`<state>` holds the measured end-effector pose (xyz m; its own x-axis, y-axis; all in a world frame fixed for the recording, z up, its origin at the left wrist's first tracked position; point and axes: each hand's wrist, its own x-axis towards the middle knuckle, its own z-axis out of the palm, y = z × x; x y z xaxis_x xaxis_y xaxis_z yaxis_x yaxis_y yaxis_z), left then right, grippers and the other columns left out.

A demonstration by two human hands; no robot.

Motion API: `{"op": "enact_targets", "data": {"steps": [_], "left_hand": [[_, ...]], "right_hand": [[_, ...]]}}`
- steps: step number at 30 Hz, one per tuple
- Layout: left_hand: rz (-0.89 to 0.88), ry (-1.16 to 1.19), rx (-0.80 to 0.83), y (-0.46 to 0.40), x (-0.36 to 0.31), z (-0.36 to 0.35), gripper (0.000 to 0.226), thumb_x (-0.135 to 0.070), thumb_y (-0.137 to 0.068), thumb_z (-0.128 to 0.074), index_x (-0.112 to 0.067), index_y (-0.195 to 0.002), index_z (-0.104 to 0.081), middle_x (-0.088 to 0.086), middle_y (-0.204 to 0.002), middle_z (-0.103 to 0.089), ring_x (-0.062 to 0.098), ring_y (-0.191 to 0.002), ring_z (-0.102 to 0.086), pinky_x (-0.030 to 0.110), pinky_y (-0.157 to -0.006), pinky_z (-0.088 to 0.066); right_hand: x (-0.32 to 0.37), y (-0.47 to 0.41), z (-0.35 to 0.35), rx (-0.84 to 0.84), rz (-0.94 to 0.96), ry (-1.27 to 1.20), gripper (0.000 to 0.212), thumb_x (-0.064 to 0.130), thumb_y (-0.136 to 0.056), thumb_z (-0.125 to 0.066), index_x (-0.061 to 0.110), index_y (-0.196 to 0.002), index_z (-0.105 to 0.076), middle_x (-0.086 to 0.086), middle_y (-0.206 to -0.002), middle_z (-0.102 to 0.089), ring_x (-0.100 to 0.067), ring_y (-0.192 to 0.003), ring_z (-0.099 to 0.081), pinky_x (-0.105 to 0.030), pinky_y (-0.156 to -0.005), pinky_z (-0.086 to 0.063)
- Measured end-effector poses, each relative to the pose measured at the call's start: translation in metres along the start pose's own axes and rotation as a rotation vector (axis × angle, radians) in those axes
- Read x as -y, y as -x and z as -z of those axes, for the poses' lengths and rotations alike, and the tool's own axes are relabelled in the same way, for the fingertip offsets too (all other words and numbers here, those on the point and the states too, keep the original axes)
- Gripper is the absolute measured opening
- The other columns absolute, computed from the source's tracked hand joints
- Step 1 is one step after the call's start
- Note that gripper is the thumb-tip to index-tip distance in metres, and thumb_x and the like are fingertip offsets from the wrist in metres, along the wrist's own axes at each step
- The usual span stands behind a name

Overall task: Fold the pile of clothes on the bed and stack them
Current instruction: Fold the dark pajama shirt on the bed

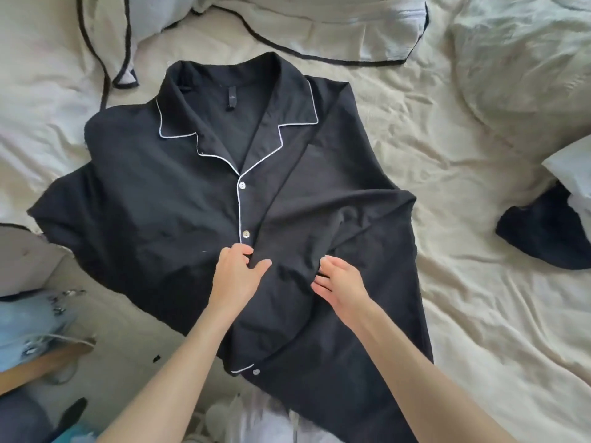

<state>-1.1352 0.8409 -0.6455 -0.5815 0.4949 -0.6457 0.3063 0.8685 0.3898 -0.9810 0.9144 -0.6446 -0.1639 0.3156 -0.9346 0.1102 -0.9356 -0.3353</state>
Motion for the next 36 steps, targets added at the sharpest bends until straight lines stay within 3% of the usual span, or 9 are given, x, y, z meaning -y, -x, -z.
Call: {"op": "enact_targets", "data": {"steps": [4,7,9,13,16,19,24,31,36], "left_hand": [[0.070,-0.027,0.044,0.009,0.026,-0.002,0.045,-0.038,-0.084,-0.068,-0.009,-0.117,-0.057,0.007,-0.117,-0.054,0.016,-0.089,-0.049,0.027,-0.077,-0.036],[0.065,-0.037,0.067,0.005,0.032,0.000,0.038,-0.035,-0.084,-0.067,-0.009,-0.111,-0.060,0.006,-0.115,-0.057,0.023,-0.103,-0.054,0.029,-0.080,-0.039],[0.019,-0.008,0.081,0.007,0.036,0.004,0.023,-0.030,-0.084,-0.067,-0.013,-0.099,-0.062,-0.001,-0.100,-0.058,0.022,-0.101,-0.055,0.027,-0.076,-0.039],[-0.063,0.252,0.118,0.014,0.056,0.021,0.010,-0.030,-0.090,-0.059,-0.023,-0.084,-0.054,-0.007,-0.078,-0.058,0.015,-0.079,-0.056,0.030,-0.074,-0.047],[-0.045,0.358,0.164,0.013,0.064,0.037,0.012,-0.040,-0.093,-0.051,-0.028,-0.088,-0.052,-0.004,-0.080,-0.059,0.014,-0.073,-0.054,0.033,-0.070,-0.047],[-0.020,0.360,0.339,0.009,0.075,0.052,0.030,-0.051,-0.091,-0.051,-0.023,-0.094,-0.063,-0.001,-0.094,-0.068,0.016,-0.089,-0.063,0.035,-0.079,-0.050],[0.007,0.335,0.790,0.012,0.097,0.076,0.041,-0.039,-0.087,-0.063,-0.003,-0.106,-0.068,0.004,-0.104,-0.072,0.017,-0.099,-0.068,0.031,-0.088,-0.052],[-0.093,0.615,0.699,0.021,0.109,0.080,0.020,-0.024,-0.095,-0.054,-0.017,-0.111,-0.064,-0.001,-0.107,-0.072,0.012,-0.100,-0.067,0.018,-0.071,-0.053],[-0.025,0.389,0.757,0.023,0.125,0.088,0.037,-0.039,-0.088,-0.061,-0.003,-0.091,-0.068,0.000,-0.091,-0.071,0.011,-0.079,-0.065,0.025,-0.074,-0.050]], "right_hand": [[-0.008,-0.001,-0.010,0.017,0.037,-0.050,0.014,0.011,-0.098,-0.048,0.008,-0.088,-0.057,-0.006,-0.085,-0.063,-0.019,-0.066,-0.061,-0.020,-0.057,-0.052],[-0.009,-0.004,-0.014,0.054,0.031,-0.039,0.019,0.003,-0.091,-0.055,0.016,-0.084,-0.043,-0.001,-0.065,-0.051,-0.012,-0.049,-0.041,-0.021,-0.049,-0.038],[-0.009,-0.003,-0.019,0.035,0.052,0.049,0.030,0.008,-0.087,-0.064,0.019,-0.086,-0.037,0.000,-0.065,-0.039,-0.012,-0.054,-0.032,-0.025,-0.053,-0.033],[-0.020,0.009,-0.025,-0.048,0.189,0.102,0.028,0.023,-0.089,-0.065,0.015,-0.073,-0.043,-0.008,-0.087,-0.058,-0.020,-0.082,-0.057,-0.031,-0.082,-0.051],[-0.034,0.021,-0.022,-0.084,0.221,0.112,0.037,0.034,-0.092,-0.058,-0.002,-0.100,-0.056,-0.017,-0.095,-0.063,-0.026,-0.088,-0.063,-0.034,-0.094,-0.051],[-0.045,0.032,-0.019,-0.074,0.221,0.095,0.039,0.034,-0.091,-0.060,-0.003,-0.105,-0.055,-0.030,-0.103,-0.059,-0.037,-0.090,-0.059,-0.044,-0.094,-0.052],[-0.054,0.044,-0.012,0.055,0.132,0.066,0.027,0.020,-0.090,-0.064,0.002,-0.110,-0.063,-0.008,-0.109,-0.071,-0.020,-0.098,-0.069,-0.035,-0.079,-0.057],[-0.073,0.059,-0.012,0.189,0.099,0.068,0.028,0.032,-0.093,-0.057,0.013,-0.111,-0.065,-0.001,-0.111,-0.071,-0.014,-0.103,-0.066,-0.030,-0.092,-0.047],[-0.100,0.063,-0.020,0.307,0.138,0.169,0.025,0.022,-0.096,-0.054,0.016,-0.120,-0.058,0.002,-0.118,-0.068,-0.016,-0.110,-0.063,-0.031,-0.093,-0.048]]}}
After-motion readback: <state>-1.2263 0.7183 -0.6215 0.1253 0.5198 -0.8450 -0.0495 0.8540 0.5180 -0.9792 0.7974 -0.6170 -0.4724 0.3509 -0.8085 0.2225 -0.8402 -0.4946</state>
